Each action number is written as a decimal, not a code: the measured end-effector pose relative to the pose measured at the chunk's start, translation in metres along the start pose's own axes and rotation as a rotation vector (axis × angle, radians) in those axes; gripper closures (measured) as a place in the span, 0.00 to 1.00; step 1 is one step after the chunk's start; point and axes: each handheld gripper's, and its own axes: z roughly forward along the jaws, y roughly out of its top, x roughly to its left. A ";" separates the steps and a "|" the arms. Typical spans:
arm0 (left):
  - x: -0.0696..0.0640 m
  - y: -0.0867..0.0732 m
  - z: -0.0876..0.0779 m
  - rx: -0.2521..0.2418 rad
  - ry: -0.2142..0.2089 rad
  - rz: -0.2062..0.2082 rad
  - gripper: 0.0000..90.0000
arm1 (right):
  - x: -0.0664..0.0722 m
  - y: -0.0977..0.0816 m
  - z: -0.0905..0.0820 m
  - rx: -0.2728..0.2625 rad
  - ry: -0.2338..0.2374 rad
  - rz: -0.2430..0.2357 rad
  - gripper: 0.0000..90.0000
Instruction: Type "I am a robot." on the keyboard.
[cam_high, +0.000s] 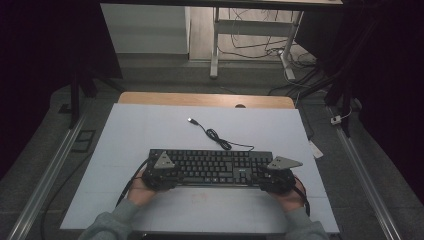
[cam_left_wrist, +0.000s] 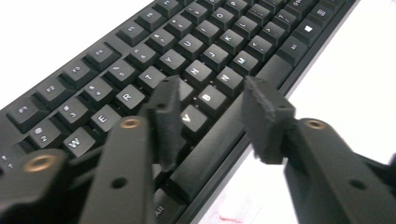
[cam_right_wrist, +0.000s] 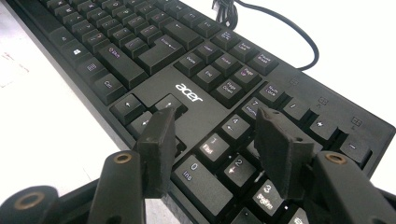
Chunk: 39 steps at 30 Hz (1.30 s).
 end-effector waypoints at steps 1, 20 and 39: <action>-0.001 0.000 0.000 0.002 -0.005 0.004 0.72 | 0.000 0.000 0.000 0.003 -0.001 -0.002 0.54; -0.007 0.000 0.012 0.043 -0.022 0.040 0.99 | 0.000 0.000 0.000 0.002 0.001 0.000 0.54; 0.010 0.002 -0.021 -0.079 0.022 -0.030 0.99 | 0.000 0.000 0.000 -0.009 0.005 0.001 0.54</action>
